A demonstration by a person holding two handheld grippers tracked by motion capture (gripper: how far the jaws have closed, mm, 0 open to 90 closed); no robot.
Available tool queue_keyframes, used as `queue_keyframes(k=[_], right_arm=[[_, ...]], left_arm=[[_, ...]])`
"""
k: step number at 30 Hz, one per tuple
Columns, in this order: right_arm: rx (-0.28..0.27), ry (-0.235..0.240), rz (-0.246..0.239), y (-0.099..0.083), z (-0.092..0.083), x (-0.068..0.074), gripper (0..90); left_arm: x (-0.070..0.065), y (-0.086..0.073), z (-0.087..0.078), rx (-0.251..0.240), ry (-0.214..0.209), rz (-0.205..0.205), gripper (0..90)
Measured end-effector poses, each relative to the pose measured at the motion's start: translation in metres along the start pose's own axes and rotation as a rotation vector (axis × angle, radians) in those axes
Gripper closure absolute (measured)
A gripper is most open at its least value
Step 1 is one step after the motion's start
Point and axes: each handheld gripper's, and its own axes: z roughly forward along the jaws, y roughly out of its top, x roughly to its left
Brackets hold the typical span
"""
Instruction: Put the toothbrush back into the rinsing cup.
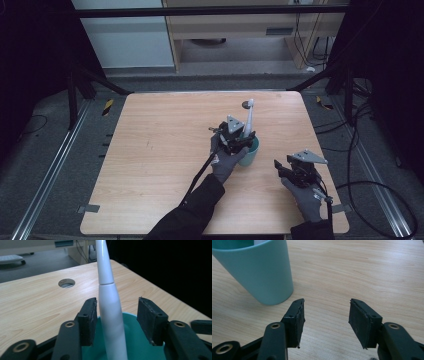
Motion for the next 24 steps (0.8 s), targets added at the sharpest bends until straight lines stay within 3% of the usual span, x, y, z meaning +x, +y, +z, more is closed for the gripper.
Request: queue_keyframes(k=[3,7,11,13,19,24], right_arm=[[-0.005,0.002,0.012,0.0,-0.001,-0.001,45.0],[-0.013,-0.002,0.017,0.0,-0.003,-0.002,43.2],[-0.014,0.002,0.038,0.0,-0.003,-0.003,41.4],[-0.016,0.002,0.042,0.0,-0.003,-0.003,40.8],[-0.014,-0.005,0.042,0.001,-0.004,-0.003,38.5],[-0.012,-0.007,0.053,0.0,-0.006,-0.004,37.1]], left_arm=[[0.004,0.006,-0.015,0.004,-0.011,0.015,45.6],[0.012,0.008,-0.042,0.028,-0.016,0.075,42.6],[0.027,0.005,-0.072,0.058,-0.036,0.117,41.3],[0.036,0.002,-0.086,0.069,-0.05,0.119,40.1],[0.062,-0.02,-0.127,0.122,-0.021,0.127,38.3],[0.089,-0.052,-0.154,0.186,0.048,0.113,37.7]])
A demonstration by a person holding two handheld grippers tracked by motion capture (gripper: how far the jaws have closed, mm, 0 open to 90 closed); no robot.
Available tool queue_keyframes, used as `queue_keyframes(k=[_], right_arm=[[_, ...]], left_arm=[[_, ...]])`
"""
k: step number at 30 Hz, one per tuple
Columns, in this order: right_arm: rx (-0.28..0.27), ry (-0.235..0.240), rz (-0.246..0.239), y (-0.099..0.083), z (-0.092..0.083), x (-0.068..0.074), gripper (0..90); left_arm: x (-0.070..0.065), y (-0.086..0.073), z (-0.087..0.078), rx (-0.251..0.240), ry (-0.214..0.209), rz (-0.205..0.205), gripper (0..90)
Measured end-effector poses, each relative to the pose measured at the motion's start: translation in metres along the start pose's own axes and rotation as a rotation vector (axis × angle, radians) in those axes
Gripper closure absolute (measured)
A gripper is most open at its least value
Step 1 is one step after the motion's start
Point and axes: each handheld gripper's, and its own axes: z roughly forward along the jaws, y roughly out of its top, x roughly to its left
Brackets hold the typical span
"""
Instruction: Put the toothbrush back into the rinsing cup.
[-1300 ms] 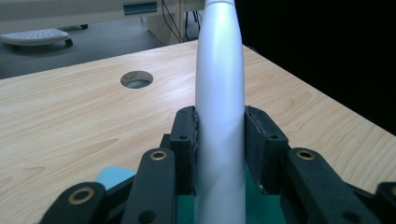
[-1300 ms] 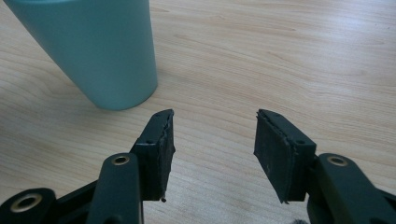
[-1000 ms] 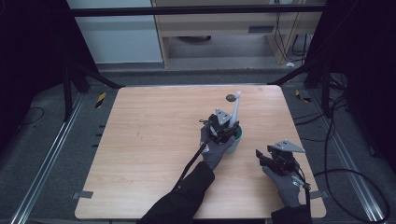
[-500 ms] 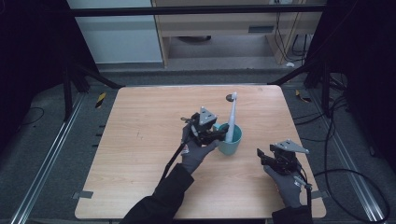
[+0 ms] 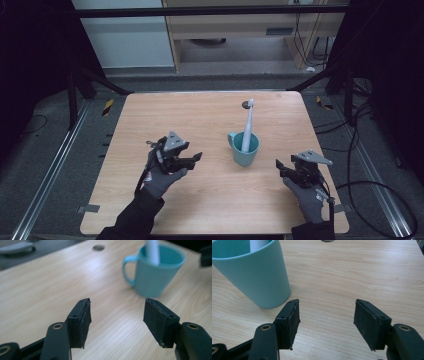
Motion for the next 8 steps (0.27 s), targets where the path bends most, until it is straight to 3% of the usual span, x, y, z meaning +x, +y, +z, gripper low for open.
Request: queue_keyframes(k=[5,8], right_arm=[[-0.003,-0.004,-0.003,-0.001,0.0,-0.001,35.3],[0.0,-0.003,-0.002,-0.001,0.0,-0.001,34.2]], left_arm=[[0.021,-0.034,-0.014,0.039,0.052,-0.043,36.9],[0.034,-0.052,-0.022,0.042,0.077,-0.09,36.4]])
